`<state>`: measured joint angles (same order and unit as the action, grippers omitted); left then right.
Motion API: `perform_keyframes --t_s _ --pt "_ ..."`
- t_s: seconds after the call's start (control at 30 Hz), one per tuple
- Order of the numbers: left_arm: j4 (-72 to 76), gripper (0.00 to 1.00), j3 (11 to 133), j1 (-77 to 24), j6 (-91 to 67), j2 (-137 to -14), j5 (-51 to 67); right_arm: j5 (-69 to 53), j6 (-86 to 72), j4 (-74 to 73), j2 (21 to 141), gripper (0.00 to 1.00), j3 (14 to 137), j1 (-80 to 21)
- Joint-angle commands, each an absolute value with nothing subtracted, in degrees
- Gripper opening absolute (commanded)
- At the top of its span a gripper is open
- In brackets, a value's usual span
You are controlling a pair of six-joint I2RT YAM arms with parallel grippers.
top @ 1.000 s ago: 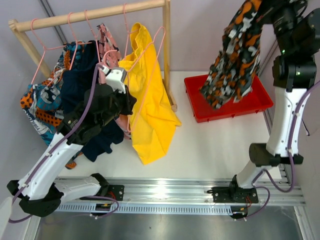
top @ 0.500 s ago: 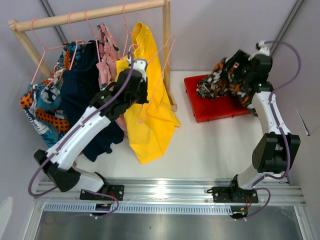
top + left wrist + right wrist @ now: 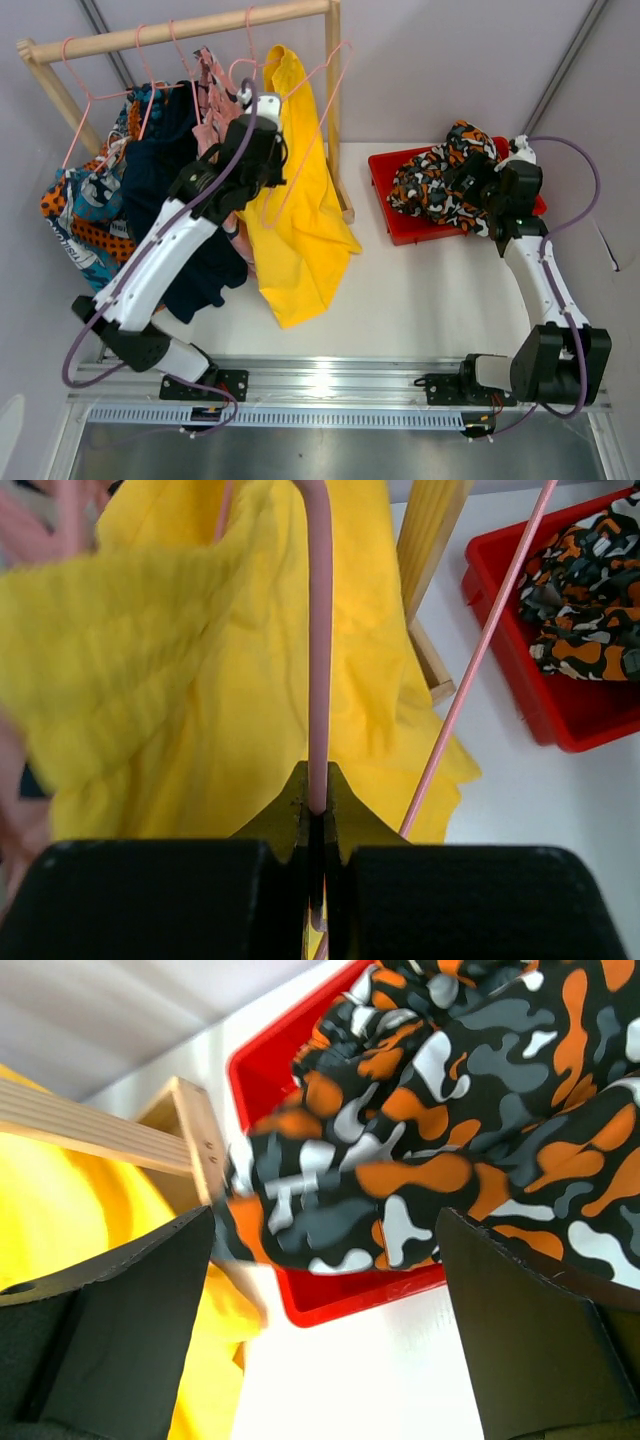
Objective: Remove the shorts from the hanger
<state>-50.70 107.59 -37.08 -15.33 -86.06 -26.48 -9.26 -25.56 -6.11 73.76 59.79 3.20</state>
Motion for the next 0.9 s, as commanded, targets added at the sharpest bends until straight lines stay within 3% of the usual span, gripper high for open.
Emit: perform_keyframes --t_s 0.0,0.23,0.47,0.63,0.77,0.87 --pt "-52.12 0.0 100.58 -36.47 -14.94 -77.01 -28.65 -9.32 -26.8 -3.52 70.32 0.99 58.98 2.99" --pt "-53.97 0.0 97.73 -36.47 -14.16 -71.46 -33.04 -9.23 -28.21 -3.78 66.89 1.0 56.96 1.93" --pt "-50.45 0.0 105.2 -36.47 -12.57 -79.53 -34.54 -9.05 -27.6 -4.83 65.22 0.99 55.11 1.41" --pt "-49.83 0.0 120.04 -36.39 -11.25 -93.23 -35.33 -8.88 -26.46 -5.36 63.29 0.99 53.62 1.41" --pt "-50.71 0.0 141.51 -36.39 -9.32 -103.95 -36.3 -9.66 -25.93 -5.27 62.49 0.99 52.03 1.41" --pt "-46.79 0.0 147.2 -36.21 -7.39 -109.42 -37.09 -10.02 -25.75 -5.45 61.88 1.0 51.15 1.41"
